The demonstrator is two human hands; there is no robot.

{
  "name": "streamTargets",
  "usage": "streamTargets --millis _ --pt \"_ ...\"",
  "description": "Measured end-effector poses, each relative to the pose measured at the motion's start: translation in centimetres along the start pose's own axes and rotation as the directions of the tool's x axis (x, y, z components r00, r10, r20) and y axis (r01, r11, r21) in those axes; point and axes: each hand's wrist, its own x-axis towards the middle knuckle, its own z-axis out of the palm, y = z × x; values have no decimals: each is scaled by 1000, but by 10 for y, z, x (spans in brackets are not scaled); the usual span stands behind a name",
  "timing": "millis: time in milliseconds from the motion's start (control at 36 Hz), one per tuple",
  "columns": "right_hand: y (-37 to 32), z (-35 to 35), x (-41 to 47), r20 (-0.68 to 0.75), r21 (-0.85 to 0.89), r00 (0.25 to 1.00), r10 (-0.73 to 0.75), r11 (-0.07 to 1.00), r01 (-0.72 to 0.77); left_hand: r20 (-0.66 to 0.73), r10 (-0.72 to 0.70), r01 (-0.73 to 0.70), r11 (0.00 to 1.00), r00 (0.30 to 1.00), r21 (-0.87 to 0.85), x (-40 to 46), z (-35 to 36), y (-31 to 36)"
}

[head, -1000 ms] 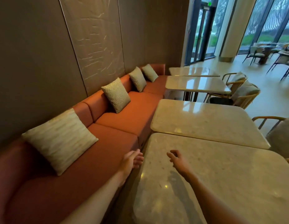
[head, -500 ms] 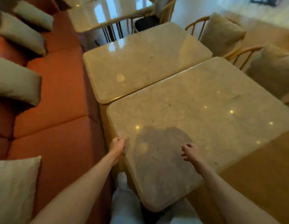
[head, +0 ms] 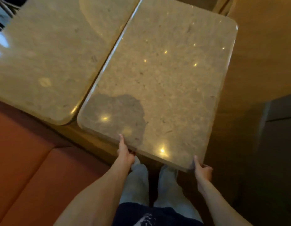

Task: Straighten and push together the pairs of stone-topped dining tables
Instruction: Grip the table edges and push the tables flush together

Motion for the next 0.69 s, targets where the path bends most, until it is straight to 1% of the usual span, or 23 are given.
streamTargets --millis 28,56,111,139,167,222,306,417,528,694 --pt "7 2 -1 104 113 989 105 987 -117 27 -19 19 1000 999 -11 0 -2 3" --pt "12 3 -1 206 224 965 164 952 -209 50 -37 38 999 998 -18 0 -4 6" --pt "18 10 3 382 448 908 172 825 -344 81 -61 63 998 995 -27 3 -9 14" --pt "19 15 3 442 543 884 151 739 -398 104 -75 79 996 992 -31 4 -11 18" --pt "19 20 0 467 609 874 136 667 -429 134 -93 99 994 987 -36 4 -11 20" --pt "19 30 -9 430 677 892 136 605 -419 175 -125 134 990 977 -42 1 -13 24" --pt "15 40 -13 335 720 927 168 589 -367 203 -153 155 988 967 6 5 -15 28" --pt "12 42 -8 319 708 933 165 613 -351 218 -163 156 986 962 50 7 -17 31" --pt "14 50 -10 246 698 954 173 651 -298 224 -137 126 990 965 61 5 -18 31" --pt "17 54 -10 238 687 959 156 670 -280 223 -124 110 991 967 74 6 -23 32"
